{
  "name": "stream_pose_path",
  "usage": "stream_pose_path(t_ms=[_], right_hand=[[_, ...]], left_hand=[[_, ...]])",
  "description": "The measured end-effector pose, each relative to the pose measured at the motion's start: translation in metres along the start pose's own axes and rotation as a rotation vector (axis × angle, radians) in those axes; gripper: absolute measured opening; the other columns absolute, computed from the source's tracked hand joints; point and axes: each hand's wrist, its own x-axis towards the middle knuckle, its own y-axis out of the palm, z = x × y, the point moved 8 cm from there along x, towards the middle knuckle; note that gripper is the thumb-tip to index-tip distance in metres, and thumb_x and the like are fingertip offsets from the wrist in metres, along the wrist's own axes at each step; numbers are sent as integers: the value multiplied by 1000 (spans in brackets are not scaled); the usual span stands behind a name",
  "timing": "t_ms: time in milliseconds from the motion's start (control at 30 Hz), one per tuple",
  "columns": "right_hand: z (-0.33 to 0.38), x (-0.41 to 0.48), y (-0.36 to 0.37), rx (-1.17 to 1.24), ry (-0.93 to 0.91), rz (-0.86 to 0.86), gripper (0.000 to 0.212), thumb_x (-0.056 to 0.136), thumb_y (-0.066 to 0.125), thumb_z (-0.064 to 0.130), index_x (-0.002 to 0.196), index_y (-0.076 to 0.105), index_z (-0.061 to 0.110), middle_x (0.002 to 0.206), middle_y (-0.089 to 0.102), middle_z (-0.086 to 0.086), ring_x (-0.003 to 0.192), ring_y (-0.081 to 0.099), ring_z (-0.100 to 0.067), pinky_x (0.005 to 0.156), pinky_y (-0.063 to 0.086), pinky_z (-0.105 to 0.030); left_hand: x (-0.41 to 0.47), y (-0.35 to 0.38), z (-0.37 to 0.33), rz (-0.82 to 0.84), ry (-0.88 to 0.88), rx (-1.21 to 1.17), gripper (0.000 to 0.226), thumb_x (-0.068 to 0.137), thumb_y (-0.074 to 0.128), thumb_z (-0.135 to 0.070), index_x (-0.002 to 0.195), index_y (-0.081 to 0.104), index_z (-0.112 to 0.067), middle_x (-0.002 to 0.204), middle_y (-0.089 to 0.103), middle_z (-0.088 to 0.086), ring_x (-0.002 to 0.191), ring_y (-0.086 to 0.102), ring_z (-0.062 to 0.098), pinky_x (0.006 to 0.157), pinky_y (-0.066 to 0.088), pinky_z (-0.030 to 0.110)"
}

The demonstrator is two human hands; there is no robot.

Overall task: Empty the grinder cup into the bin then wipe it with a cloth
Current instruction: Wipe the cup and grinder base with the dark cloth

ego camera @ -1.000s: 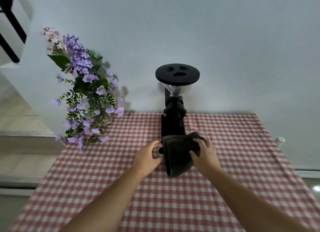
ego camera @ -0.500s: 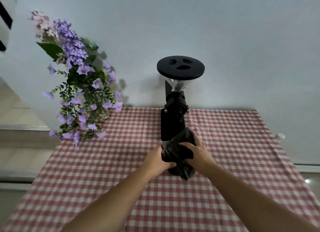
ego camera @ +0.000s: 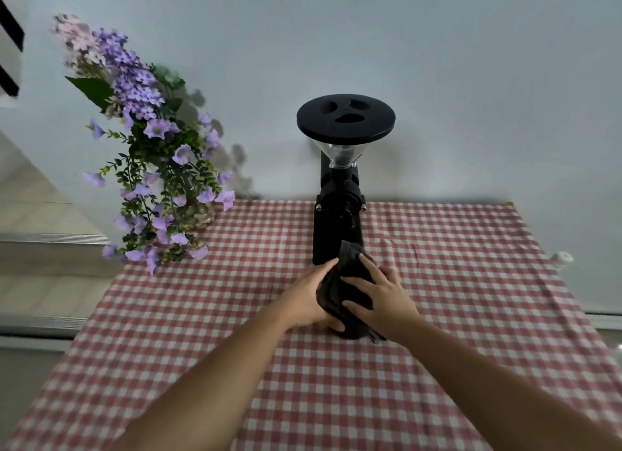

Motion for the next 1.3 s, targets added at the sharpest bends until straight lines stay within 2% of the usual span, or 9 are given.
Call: stream_pose_path(t_ms=[200, 467, 567, 667, 767, 833, 900, 1167, 1300], right_hand=[[12, 2, -6, 27, -13, -106, 30, 91, 53, 37, 118, 61, 27, 155, 24, 3, 139, 18, -30, 114, 27, -42], [14, -14, 3, 278, -28, -140, 20, 96, 45, 15, 110, 60, 14, 147, 40, 4, 146, 12, -20, 116, 22, -35], [6, -21, -5, 439, 60, -181, 15, 97, 41, 12, 100, 56, 14, 116, 59, 0, 115, 53, -21, 89, 46, -28], [-4, -17, -12, 554, 170, -175, 11, 97, 40, 16, 95, 51, 18, 87, 58, 2, 81, 57, -17, 66, 46, -26], [2, -12, -15, 479, 126, -155, 25, 92, 54, 26, 116, 50, 26, 117, 52, 10, 107, 52, -10, 90, 47, -27], [9, -7, -9, 334, 99, -114, 52, 87, 60, 34, 135, 42, 26, 136, 34, 10, 124, 37, -13, 104, 38, -30], [14, -4, -3, 229, 104, -92, 54, 87, 61, 34, 137, 43, 24, 145, 27, 5, 130, 30, -21, 110, 33, -34], [24, 6, -4, 60, -50, 33, 31, 88, 46, 8, 115, 60, 15, 133, 43, 0, 122, 38, -21, 100, 36, -25], [15, -6, -10, 61, -129, 49, 28, 85, 44, 2, 101, 62, 17, 127, 46, 5, 117, 41, -18, 92, 37, -23]], left_hand=[[1, 1, -3, 26, 9, 23, 128, 60, 93, -35, 156, 8, -40, 161, 24, -9, 145, 30, 17, 115, 34, 44], [-8, -4, -11, -88, 45, 406, 123, 64, 80, -64, 156, 3, -37, 160, 26, -11, 141, 35, 15, 106, 42, 36], [-10, -6, -10, -105, 64, 525, 123, 63, 72, -76, 156, 3, -37, 163, 15, -15, 145, 28, 13, 106, 42, 37], [-11, -2, -4, -91, 36, 361, 118, 68, 77, -63, 156, 4, -36, 162, 22, -8, 140, 38, 20, 108, 42, 42], [-12, 0, -6, -95, 54, 231, 111, 72, 80, -53, 155, 9, -37, 151, 43, -3, 130, 50, 21, 105, 45, 40], [-12, -1, -9, -92, 74, 225, 102, 78, 78, -46, 155, 13, -35, 150, 45, -1, 130, 50, 20, 105, 44, 36], [-13, -2, -8, -83, 68, 239, 99, 81, 75, -42, 156, 12, -31, 154, 39, 0, 134, 46, 21, 107, 41, 36], [-16, -1, -17, -108, 90, 355, 106, 68, 77, -63, 150, 16, -34, 146, 45, -11, 114, 57, 13, 87, 51, 34], [-17, -1, -15, -92, 79, 295, 111, 72, 81, -52, 155, 10, -31, 154, 38, -7, 130, 49, 16, 96, 43, 32]])
